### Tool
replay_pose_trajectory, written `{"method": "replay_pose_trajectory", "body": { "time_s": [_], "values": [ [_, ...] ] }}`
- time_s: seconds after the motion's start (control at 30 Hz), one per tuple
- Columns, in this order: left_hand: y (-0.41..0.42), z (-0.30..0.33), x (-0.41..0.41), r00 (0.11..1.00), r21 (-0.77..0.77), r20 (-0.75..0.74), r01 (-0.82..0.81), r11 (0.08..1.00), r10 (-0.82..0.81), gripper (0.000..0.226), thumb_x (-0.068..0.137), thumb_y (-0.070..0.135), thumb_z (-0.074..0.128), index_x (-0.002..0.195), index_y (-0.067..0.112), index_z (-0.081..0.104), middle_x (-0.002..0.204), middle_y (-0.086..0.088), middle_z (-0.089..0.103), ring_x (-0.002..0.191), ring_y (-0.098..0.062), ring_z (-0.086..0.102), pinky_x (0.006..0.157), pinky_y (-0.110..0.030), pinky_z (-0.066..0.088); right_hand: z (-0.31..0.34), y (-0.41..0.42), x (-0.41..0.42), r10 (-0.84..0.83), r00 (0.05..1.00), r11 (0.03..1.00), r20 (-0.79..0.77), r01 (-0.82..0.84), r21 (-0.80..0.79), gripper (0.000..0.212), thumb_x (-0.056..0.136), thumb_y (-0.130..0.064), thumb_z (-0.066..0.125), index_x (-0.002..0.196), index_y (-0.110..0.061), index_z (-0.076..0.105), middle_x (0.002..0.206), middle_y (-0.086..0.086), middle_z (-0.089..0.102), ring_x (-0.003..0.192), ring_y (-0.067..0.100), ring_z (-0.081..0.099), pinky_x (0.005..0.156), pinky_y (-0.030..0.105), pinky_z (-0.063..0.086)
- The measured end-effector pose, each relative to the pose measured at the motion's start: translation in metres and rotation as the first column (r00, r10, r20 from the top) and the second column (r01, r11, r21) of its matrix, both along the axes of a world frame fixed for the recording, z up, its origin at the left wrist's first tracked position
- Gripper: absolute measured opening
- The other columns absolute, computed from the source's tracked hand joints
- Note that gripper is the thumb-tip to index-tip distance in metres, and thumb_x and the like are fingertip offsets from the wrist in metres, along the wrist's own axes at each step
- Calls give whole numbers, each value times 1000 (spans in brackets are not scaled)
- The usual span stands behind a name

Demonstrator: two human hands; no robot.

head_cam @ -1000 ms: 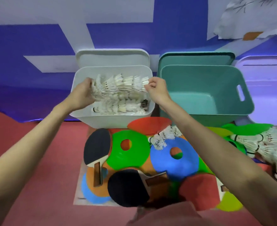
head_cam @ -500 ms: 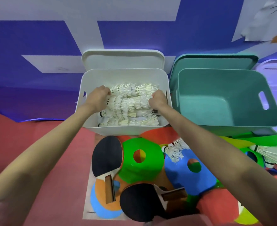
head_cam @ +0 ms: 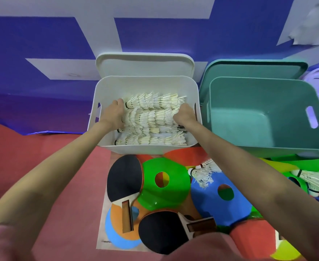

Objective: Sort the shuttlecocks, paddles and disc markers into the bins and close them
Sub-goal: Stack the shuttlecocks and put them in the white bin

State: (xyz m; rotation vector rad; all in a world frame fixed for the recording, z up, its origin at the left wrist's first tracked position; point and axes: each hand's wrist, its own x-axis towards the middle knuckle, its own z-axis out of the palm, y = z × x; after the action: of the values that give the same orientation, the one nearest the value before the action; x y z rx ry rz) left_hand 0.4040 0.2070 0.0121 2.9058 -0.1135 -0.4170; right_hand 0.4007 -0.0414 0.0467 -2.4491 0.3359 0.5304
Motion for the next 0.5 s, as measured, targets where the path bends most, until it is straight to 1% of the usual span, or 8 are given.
{"method": "replay_pose_trajectory", "body": {
  "time_s": [0.1,0.13,0.17,0.23,0.3,0.4,0.47,0.5],
  "values": [
    [-4,9,-5,997,-18,-77,-28,999,26,68,66,-7,73,123,-4,34,115,-26,45,92,-45,54,77,-52,48,5,-4,-5,83,996,994,34,-80,-73,20,84,4,50,72,-9,42,74,5,47,82,28,54,58,31,38],
    [-5,13,-7,994,-20,-103,-38,999,35,73,67,-4,74,127,-3,32,118,-26,44,96,-46,53,81,-52,47,8,-6,-7,134,989,985,59,-127,-120,14,83,5,51,77,-7,47,84,9,53,88,30,57,62,31,40],
    [-7,18,-10,992,-21,-119,-47,999,44,76,69,0,75,131,-1,30,120,-26,43,100,-46,52,84,-52,46,12,-7,-12,192,977,971,89,-176,-165,11,82,7,51,89,-1,52,96,15,57,96,32,57,68,33,44],
    [-11,32,-16,992,-15,-113,-64,998,62,76,76,9,74,137,1,28,125,-25,43,110,-45,50,89,-49,44,20,-10,-18,314,939,927,138,-272,-256,34,82,7,53,116,5,48,118,20,51,111,35,51,84,37,45],
    [-18,47,-25,996,-22,-53,-72,997,71,77,82,15,71,143,4,26,133,-24,42,119,-41,46,94,-48,42,33,-15,-26,408,884,889,227,-328,-320,43,85,-2,54,125,2,41,125,20,45,117,34,44,91,39,42],
    [-42,71,-45,991,-116,127,-24,993,38,71,86,20,69,144,4,30,139,-23,42,125,-38,44,104,-45,37,53,-41,-46,484,767,870,421,-371,-325,51,89,-17,56,134,-2,38,135,18,41,126,34,37,102,42,35],
    [-70,84,-65,962,-176,273,61,982,-10,65,88,21,67,141,2,36,139,-22,44,127,-37,43,107,-42,33,64,-71,-71,453,704,890,547,-329,-314,60,90,-23,56,141,-2,33,147,19,32,137,34,27,112,44,26],
    [-89,90,-77,938,-202,345,117,972,-41,61,88,21,66,139,1,39,138,-21,45,126,-36,43,107,-40,33,68,-89,-87,412,693,911,592,-293,-291,61,91,-24,55,143,-2,31,150,19,28,141,34,22,114,43,20]
  ]
}}
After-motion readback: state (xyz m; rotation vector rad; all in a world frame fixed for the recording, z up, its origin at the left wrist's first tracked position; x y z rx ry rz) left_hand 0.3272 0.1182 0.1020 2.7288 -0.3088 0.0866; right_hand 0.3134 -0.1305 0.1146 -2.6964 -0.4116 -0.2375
